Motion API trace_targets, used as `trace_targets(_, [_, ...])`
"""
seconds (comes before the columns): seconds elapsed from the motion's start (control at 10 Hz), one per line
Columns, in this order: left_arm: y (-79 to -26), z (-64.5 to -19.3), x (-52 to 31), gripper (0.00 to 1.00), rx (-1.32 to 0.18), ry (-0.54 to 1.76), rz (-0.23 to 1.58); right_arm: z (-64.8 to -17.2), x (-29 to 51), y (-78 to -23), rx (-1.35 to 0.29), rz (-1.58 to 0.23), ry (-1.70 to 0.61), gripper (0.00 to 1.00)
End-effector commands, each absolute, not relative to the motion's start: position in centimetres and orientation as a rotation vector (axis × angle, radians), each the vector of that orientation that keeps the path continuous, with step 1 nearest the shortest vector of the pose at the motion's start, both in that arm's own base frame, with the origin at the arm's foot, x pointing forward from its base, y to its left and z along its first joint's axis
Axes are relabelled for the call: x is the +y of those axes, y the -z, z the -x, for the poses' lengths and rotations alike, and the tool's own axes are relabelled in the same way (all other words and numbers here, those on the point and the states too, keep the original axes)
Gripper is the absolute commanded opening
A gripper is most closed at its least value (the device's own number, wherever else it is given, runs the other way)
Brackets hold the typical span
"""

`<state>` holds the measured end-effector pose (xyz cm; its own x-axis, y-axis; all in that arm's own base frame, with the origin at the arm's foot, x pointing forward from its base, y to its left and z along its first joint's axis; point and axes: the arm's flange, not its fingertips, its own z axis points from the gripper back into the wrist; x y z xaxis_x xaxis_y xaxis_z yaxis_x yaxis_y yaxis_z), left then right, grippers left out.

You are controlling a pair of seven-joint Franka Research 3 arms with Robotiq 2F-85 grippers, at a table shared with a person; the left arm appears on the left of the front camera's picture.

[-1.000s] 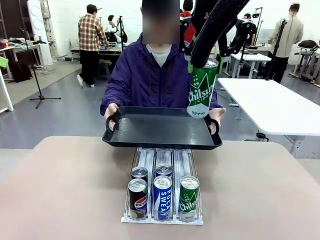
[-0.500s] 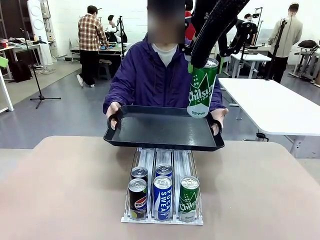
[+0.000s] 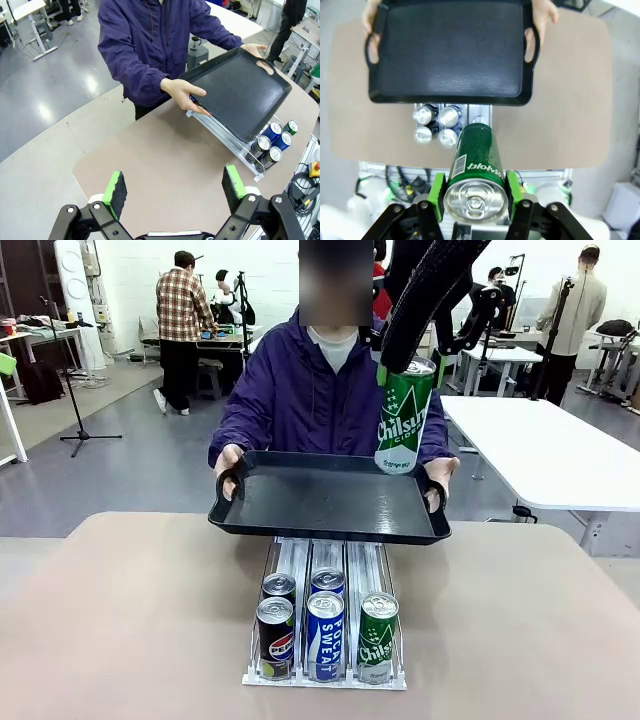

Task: Retrieve and hand over the desired beverage to the person.
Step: Place the picked can on the Handle tray extended by the person.

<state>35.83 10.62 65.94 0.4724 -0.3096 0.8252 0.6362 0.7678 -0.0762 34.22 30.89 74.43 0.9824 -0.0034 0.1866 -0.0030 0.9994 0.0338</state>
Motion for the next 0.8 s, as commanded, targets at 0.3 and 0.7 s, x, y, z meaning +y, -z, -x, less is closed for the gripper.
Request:
trace_targets(0.3, [-65.9,-35.9,10.6,1.00,-0.924,0.594,0.399,-45.9,31.1,-73.4,-0.152,-0.082,0.083,0.58])
trace_targets(0.7, [-65.9,-35.9,10.6,1.00,-0.924,0.594,0.399,-52.6,31.1,-68.3,-0.168,-0.007,0.057,0.58])
